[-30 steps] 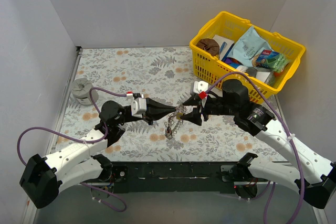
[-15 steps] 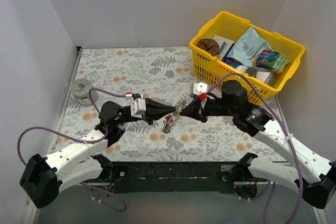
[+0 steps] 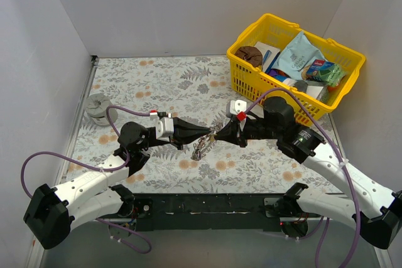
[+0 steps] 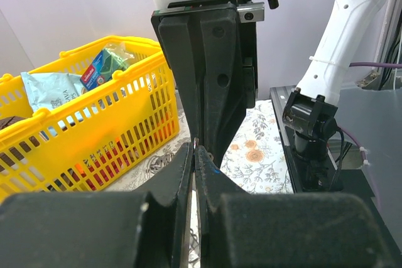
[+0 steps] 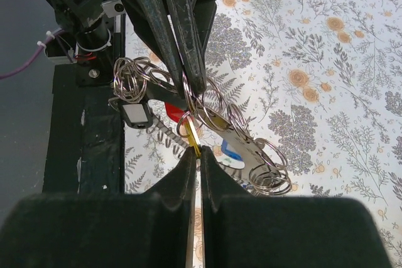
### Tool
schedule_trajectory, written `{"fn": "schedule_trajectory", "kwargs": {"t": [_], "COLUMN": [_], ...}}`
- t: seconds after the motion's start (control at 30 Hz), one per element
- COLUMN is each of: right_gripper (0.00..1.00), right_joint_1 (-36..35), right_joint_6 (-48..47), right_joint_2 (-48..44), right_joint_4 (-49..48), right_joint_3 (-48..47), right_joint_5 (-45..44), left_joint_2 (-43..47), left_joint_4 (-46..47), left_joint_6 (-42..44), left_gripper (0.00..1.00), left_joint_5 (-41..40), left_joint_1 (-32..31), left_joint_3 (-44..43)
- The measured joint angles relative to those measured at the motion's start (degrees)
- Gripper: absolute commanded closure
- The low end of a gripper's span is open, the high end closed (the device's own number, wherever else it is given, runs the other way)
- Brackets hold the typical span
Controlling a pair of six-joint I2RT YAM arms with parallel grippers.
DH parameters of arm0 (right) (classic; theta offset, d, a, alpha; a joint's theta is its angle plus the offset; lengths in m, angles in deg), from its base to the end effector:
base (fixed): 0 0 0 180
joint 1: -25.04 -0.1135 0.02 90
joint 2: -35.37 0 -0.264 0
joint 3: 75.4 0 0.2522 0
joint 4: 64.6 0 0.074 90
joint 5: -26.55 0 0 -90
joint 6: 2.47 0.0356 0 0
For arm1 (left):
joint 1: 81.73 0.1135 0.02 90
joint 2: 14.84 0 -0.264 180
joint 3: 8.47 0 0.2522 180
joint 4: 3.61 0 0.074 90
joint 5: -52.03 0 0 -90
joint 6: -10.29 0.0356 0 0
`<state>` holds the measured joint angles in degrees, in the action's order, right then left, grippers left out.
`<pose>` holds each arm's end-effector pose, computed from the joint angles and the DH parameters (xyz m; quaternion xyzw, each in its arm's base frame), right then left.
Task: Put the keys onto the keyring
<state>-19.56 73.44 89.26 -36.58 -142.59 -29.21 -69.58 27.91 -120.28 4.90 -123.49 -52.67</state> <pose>0.1354 0.1616 0.3585 -0.5276 0.5716 0.3785 0.5017 0.1398 -0.1573 0.3188 0.3066 0.5242 -0.6607 0.4412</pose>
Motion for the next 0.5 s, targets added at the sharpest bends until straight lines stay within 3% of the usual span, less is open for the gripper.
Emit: {"fn": "schedule_trajectory", "kwargs": {"t": [0.5], "right_gripper": [0.99], "right_joint_1": [0.0], "right_joint_6": [0.3], "right_joint_2": [2.7], "right_joint_4": [-1.8], "right_joint_3": [0.8], "right_joint_5": [2.9], "left_joint_2": [0.0], "left_joint_4": [0.6], "left_joint_6": [-1.6], "left_gripper": [1.0], "left_joint_5": [-0.1], "left_joint_1": [0.0], "left_joint_3": [1.1]}}
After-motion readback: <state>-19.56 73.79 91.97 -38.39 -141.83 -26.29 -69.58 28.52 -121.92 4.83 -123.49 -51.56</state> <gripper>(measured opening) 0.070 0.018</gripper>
